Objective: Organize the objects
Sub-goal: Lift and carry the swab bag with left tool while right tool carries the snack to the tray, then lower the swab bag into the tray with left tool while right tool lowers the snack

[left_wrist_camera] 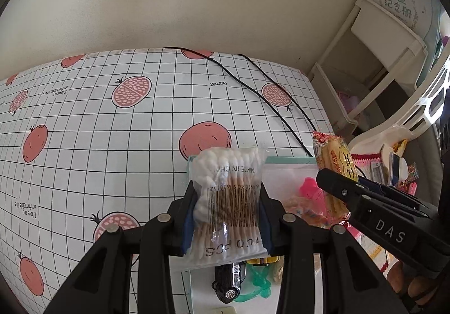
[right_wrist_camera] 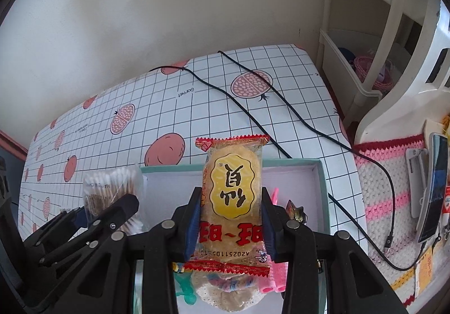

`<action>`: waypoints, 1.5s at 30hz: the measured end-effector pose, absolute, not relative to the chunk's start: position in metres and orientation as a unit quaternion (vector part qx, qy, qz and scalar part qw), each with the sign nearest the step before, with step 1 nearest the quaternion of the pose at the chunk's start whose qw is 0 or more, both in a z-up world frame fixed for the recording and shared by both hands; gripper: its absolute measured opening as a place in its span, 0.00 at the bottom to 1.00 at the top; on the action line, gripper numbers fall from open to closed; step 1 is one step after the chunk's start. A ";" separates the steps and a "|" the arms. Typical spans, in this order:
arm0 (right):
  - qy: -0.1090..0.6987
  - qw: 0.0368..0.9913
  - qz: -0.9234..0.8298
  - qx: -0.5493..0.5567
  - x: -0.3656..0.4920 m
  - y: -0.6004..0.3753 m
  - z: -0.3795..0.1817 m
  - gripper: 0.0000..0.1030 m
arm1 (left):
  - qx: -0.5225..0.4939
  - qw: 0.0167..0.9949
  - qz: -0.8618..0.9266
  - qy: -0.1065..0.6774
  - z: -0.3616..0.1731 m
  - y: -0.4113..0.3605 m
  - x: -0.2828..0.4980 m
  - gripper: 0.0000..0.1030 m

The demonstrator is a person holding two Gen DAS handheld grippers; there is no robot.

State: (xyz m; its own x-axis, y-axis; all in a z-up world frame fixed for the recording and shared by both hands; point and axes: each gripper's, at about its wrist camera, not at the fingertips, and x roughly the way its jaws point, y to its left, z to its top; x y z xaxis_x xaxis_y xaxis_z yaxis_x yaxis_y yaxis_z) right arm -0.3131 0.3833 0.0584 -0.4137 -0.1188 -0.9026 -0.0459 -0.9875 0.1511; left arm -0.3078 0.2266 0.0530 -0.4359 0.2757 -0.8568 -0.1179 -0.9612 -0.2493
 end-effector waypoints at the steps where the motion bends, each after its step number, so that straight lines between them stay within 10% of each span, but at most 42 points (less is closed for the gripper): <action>1: -0.074 0.022 -0.836 0.544 -0.314 0.382 0.056 0.39 | -0.520 0.118 0.843 -0.076 0.049 0.228 -0.308 0.38; 45: -0.079 0.031 -0.852 0.517 -0.311 0.381 0.082 0.46 | -0.537 0.126 0.828 -0.098 0.044 0.227 -0.312 0.53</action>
